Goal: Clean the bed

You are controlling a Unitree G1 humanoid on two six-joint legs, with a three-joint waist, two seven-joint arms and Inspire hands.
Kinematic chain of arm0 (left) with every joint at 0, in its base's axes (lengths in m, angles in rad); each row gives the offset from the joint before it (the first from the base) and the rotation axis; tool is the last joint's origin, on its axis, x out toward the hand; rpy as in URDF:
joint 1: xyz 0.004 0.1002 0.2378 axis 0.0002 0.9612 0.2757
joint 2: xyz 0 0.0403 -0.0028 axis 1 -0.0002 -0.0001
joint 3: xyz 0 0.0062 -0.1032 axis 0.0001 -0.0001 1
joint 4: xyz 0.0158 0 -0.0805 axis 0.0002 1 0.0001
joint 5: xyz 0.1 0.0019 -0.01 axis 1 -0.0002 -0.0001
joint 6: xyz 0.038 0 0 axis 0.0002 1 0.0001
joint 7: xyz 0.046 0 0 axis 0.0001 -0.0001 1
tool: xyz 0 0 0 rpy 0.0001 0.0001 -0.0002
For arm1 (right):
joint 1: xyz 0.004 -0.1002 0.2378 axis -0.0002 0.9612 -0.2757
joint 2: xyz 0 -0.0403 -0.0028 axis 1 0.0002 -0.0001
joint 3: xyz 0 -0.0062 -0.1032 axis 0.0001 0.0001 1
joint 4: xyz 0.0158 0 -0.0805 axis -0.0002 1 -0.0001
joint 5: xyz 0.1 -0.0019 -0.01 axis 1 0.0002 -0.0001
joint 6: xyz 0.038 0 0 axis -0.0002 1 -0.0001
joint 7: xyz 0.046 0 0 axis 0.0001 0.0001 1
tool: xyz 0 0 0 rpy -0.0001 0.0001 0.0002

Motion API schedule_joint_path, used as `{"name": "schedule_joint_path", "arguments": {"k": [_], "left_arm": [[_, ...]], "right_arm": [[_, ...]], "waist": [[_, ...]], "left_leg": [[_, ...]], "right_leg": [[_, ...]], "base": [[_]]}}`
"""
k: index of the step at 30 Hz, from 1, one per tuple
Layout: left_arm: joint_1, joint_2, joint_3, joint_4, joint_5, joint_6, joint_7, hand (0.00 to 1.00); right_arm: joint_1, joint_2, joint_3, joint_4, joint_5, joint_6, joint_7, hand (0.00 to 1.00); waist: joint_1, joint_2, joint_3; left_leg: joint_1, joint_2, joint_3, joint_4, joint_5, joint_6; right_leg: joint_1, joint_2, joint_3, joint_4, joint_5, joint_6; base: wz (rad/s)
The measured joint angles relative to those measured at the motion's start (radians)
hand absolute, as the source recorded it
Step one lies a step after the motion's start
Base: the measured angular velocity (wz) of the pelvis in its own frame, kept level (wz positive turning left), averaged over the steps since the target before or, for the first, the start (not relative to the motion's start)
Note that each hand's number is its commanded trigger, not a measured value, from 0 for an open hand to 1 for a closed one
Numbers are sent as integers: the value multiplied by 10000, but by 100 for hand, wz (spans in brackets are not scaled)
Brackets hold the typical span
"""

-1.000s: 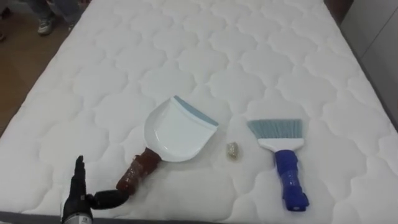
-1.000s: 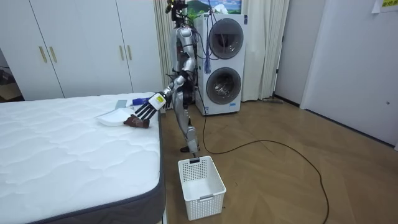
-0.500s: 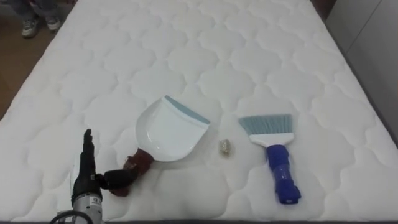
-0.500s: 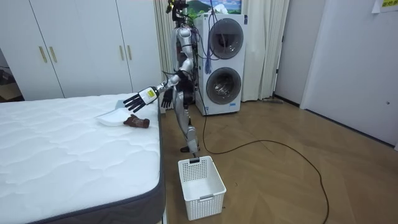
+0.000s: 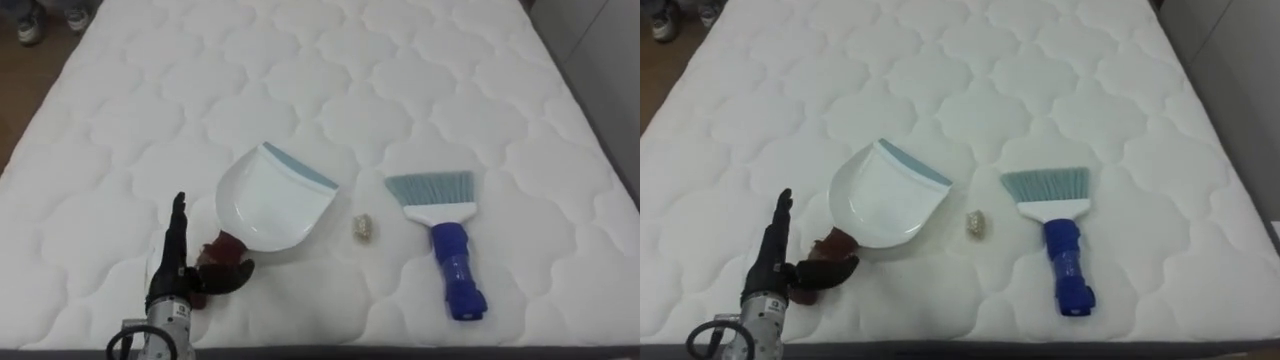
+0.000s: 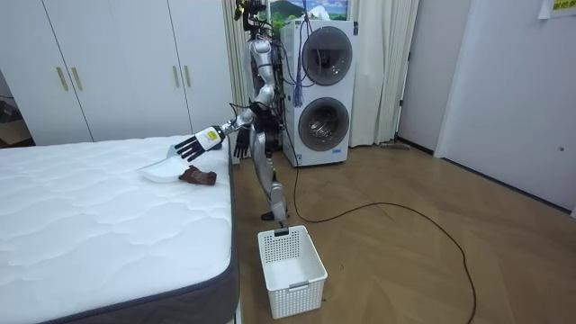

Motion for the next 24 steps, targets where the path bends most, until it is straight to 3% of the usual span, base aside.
{"name": "schedule_joint_path", "arguments": {"k": [8,24], "left_arm": [[-656,-64,-155,1207,4,18,19,0],[-894,-56,-158,1737,40,14,113,0]], "right_arm": [[-338,6,110,237,231,67,46,0],[-398,5,194,279,266,58,14,0]], "waist": [[-262,87,53],[-353,94,60]], "left_leg": [[-285,7,-25,27,5,2],[-487,8,-27,16,5,3]], "right_leg": [[-333,-1,7,110,1,-2],[-563,3,45,117,1,-2]], "base": [[1],[-1]]}}
